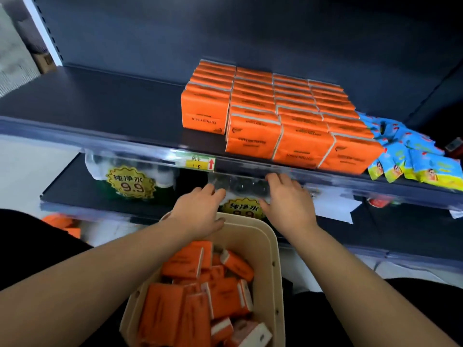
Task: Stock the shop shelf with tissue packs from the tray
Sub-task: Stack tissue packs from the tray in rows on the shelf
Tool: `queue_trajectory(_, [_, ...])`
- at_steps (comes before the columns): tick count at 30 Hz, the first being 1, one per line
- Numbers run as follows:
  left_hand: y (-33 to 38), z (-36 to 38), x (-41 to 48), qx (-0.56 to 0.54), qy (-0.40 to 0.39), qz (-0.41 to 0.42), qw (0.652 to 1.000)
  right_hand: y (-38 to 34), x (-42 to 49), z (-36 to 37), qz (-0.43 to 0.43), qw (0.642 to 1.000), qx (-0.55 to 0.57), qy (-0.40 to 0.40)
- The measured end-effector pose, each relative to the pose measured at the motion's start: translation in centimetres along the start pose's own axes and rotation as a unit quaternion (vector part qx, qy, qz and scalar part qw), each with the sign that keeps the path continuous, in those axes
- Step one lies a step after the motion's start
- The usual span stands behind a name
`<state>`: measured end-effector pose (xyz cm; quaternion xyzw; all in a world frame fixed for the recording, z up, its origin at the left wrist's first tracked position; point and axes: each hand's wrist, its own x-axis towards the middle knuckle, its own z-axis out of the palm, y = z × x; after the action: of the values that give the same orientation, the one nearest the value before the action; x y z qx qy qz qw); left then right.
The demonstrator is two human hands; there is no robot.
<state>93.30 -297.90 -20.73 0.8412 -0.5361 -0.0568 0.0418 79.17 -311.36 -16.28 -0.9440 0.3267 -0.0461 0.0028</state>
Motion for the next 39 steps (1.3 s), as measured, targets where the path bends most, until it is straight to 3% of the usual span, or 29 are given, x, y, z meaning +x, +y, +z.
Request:
queue_trajectory(6, [-1.3,7.6,-2.6,0.002,-0.139,-0.032,0.990,-1.1,-2.7,6.7,-0.024,0.991,-0.013,-0.130])
queue_trajectory(12, [-2.3,11.6,-4.0,0.007,-0.204,-0.015,0.979,-1.7,-4.6,11.8,-0.076,0.964,0.010,-0.253])
queue_trajectory(17, [-4.1,13.8,-4.4,-0.011,-0.290,-0.021,0.957,-1.3,-6.6,15.0,-0.124,0.893,0.016,-0.432])
queue_trajectory(21, [-5.2,14.3,-4.1,-0.014,-0.344,-0.048,0.938,-1.1,-8.1,16.5,-0.128,0.837,-0.036,-0.530])
queue_trajectory(25, [-5.1,13.7,-3.7,-0.025,-0.396,-0.037,0.917,-1.5,-8.0,16.5,-0.103,0.732,-0.049,-0.671])
queue_trajectory(27, [-4.7,13.3,-3.6,-0.039,-0.436,-0.037,0.899,-1.7,-7.7,16.7,-0.100,0.699,-0.049,-0.706])
queue_trajectory(30, [-4.6,13.7,-4.0,-0.040,-0.503,-0.038,0.862,-1.9,-8.3,17.6,-0.088,0.701,-0.062,-0.705])
queue_trajectory(35, [-4.6,14.5,-4.4,-0.011,-0.556,-0.028,0.830,-1.9,-9.6,19.1,-0.062,0.781,-0.039,-0.620])
queue_trajectory(39, [-4.9,14.5,-4.0,0.008,-0.553,-0.022,0.833,-1.5,-9.3,18.7,-0.110,0.774,-0.035,-0.622])
